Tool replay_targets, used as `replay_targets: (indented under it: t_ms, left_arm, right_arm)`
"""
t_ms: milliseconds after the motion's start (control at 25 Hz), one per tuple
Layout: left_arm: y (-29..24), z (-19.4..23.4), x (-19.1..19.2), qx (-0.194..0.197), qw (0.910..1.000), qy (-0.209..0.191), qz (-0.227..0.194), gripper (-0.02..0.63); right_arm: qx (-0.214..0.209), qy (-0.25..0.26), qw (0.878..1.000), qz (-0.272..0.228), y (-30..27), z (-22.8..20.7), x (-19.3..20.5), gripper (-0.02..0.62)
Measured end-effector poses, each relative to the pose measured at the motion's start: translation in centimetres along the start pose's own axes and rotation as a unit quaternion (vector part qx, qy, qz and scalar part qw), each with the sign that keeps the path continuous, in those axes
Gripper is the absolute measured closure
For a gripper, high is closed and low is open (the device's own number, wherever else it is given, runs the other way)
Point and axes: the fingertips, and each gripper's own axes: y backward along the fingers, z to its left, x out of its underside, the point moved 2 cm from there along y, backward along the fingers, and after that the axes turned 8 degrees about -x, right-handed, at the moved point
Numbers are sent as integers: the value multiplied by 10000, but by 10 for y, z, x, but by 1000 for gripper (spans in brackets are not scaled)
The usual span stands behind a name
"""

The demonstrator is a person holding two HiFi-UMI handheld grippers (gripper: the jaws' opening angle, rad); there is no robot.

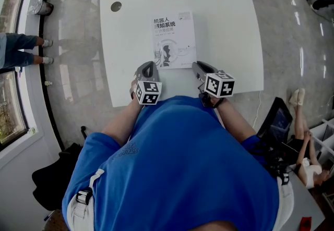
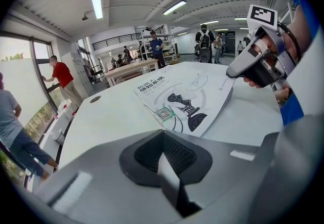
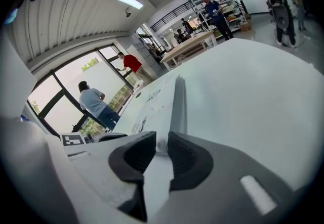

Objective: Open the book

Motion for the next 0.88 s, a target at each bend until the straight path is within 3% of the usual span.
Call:
replay_targets:
  t_ms: [160, 320, 480, 880]
  left_arm:
    - [-1, -1, 0, -21, 10000, -19, -11, 600]
    - [-3, -1, 0, -46, 10000, -39, -8, 600]
    - [-4, -1, 0, -61, 10000, -42, -8, 600]
    - [-4, 1, 1, -22, 10000, -30, -67, 599]
  right_arm:
    - [-160, -12, 9998, 76, 0, 4, 4, 518]
    - [5, 58, 9999, 155, -4, 0, 4, 526]
    - [179, 324, 9991, 191, -2, 0, 1, 575]
    - [63, 1356, 9907, -3, 0, 37, -18, 589]
